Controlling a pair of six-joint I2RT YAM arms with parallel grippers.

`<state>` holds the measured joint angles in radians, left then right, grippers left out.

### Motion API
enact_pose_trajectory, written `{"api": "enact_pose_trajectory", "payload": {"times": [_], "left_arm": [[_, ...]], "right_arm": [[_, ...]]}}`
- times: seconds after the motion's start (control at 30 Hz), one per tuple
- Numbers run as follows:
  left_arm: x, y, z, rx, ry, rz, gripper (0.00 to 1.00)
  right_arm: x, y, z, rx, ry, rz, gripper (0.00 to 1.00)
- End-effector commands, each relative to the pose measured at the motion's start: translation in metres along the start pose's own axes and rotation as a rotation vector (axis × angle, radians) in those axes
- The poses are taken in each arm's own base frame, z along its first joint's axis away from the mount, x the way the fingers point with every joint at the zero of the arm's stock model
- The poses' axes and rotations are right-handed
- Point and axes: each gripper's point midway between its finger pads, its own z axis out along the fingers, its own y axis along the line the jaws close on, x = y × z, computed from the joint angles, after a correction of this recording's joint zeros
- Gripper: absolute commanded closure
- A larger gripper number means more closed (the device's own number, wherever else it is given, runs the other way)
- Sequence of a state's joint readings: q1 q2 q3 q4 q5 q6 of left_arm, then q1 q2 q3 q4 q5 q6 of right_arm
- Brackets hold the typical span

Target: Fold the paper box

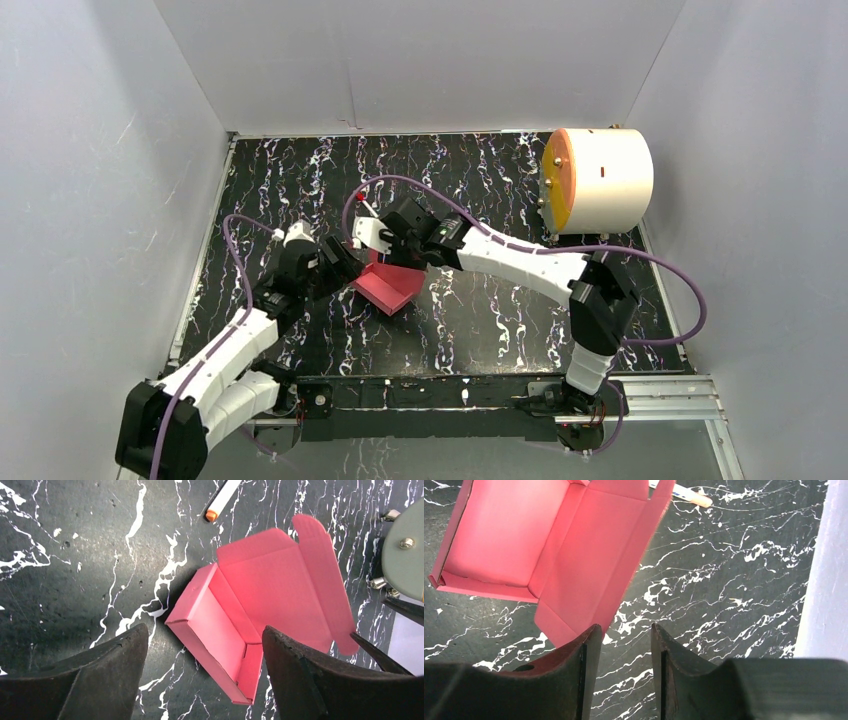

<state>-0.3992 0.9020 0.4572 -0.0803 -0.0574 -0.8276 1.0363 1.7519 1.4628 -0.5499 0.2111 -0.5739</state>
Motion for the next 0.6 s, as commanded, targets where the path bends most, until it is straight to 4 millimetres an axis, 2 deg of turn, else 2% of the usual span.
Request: {"api": "enact_pose_trajectory", "payload": {"times": [0.0,0.13,0.27,0.43,0.57], "left_arm": [[-0.009,-0.008,0.000,-0.001,0.042,0.054,0.19],[-0.013,-0.008,-0.002,-0.018,0.091,0.118,0.18],[-0.016,-0.007,-0.004,-0.017,0.127,0.166,0.18],[-0.013,-0.006,0.001,-0.001,0.186,0.176,0.17],[-0.006,-0.003,0.012,0.006,0.252,0.146,0.17]], "right_arm": [[-0.019,-0.027,-0.039,0.110,-0.083,0.090,0.47],[-0.010,-0.028,-0.048,0.163,-0.085,0.238,0.34],[0.001,-0.022,-0.054,0.210,-0.114,0.450,0.26],[0.014,-0.003,-0.051,0.213,-0.190,0.685,0.25],[0.015,0.010,-0.049,0.180,-0.262,0.782,0.25]]}}
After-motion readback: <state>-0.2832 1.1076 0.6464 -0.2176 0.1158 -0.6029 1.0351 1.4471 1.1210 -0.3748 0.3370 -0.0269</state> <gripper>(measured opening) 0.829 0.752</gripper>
